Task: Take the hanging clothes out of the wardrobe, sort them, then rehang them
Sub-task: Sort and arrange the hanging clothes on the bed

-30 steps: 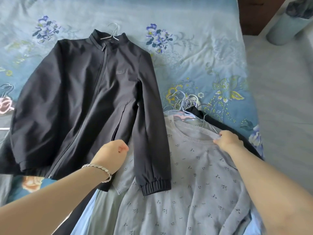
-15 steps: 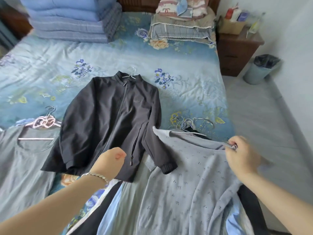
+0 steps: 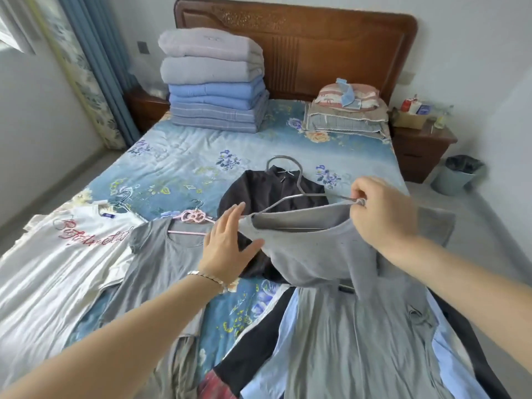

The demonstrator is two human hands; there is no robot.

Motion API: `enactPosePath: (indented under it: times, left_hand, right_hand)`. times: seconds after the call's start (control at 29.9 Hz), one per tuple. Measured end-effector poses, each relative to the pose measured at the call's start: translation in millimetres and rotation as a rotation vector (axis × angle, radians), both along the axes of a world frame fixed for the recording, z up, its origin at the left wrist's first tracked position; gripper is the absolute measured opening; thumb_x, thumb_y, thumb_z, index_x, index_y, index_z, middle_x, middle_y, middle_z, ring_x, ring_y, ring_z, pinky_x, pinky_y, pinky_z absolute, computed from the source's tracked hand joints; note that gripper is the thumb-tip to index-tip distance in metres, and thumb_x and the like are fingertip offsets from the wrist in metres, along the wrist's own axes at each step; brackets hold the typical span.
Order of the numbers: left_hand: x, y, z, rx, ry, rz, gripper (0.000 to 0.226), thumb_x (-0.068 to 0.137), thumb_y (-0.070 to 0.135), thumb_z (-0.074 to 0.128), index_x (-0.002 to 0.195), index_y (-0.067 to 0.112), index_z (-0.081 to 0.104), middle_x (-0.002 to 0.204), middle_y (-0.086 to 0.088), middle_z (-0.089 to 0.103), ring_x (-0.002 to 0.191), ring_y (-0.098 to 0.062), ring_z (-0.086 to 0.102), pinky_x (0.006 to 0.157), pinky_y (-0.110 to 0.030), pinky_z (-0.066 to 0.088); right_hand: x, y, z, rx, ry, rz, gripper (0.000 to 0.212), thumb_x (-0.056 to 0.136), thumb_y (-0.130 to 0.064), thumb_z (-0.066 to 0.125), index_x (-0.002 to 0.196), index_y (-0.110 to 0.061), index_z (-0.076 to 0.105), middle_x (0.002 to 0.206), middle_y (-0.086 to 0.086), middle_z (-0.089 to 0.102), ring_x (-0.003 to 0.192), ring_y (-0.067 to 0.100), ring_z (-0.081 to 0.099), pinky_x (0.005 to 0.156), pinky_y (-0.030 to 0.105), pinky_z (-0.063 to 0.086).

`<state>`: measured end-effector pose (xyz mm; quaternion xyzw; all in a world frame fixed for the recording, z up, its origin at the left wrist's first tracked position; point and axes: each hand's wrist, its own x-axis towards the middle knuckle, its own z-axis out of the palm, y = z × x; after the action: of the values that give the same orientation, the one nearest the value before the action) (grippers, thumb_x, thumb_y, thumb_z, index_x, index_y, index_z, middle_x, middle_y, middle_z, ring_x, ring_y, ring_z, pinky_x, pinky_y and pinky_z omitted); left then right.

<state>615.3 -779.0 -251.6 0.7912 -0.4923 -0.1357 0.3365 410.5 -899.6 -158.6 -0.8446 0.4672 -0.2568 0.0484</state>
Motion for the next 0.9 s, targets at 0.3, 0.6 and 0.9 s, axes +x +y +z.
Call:
enactPosePath:
  times: [0.3, 0.6, 0.9]
  left_hand:
    - [116.1, 143.2, 46.3, 0.172, -0.030, 0.168, 0.022, 0.095, 0.035, 0.050, 0.097, 0.016, 0.061, 0.090, -0.003, 0.059, 0.090, -0.026, 0.057, 0.082, -0.035, 0.044]
    - [196.8, 195.5, 54.2, 0.109, -0.124, 0.302, 0.036, 0.095, 0.012, 0.049, 0.061, 0.019, 0.041, 0.065, 0.001, 0.046, 0.074, -0.025, 0.044, 0.065, -0.030, 0.026]
    - [264.9, 137.3, 1.6, 0.175, -0.020, 0.336, 0.013, 0.092, 0.011, 0.056, 0.092, 0.002, 0.066, 0.083, -0.007, 0.060, 0.085, -0.023, 0.054, 0.067, -0.025, 0.028]
  right_hand:
    - [130.7, 108.6, 23.6, 0.322, 0.051, 0.213, 0.018, 0.080, -0.006, 0.049, 0.073, -0.022, 0.045, 0.064, -0.008, 0.045, 0.065, 0.020, 0.043, 0.058, 0.029, 0.030]
    - [222.1, 135.8, 21.8, 0.742, 0.360, 0.817, 0.033, 0.097, -0.040, 0.042, 0.070, -0.024, 0.052, 0.060, -0.008, 0.041, 0.049, 0.001, 0.040, 0.053, 0.013, 0.033]
    - [286.9, 97.9, -63.4, 0.573, 0.200, 0.619, 0.026, 0.100, -0.026, 0.037, 0.102, -0.018, 0.062, 0.095, -0.006, 0.052, 0.094, 0.016, 0.051, 0.078, 0.032, 0.039]
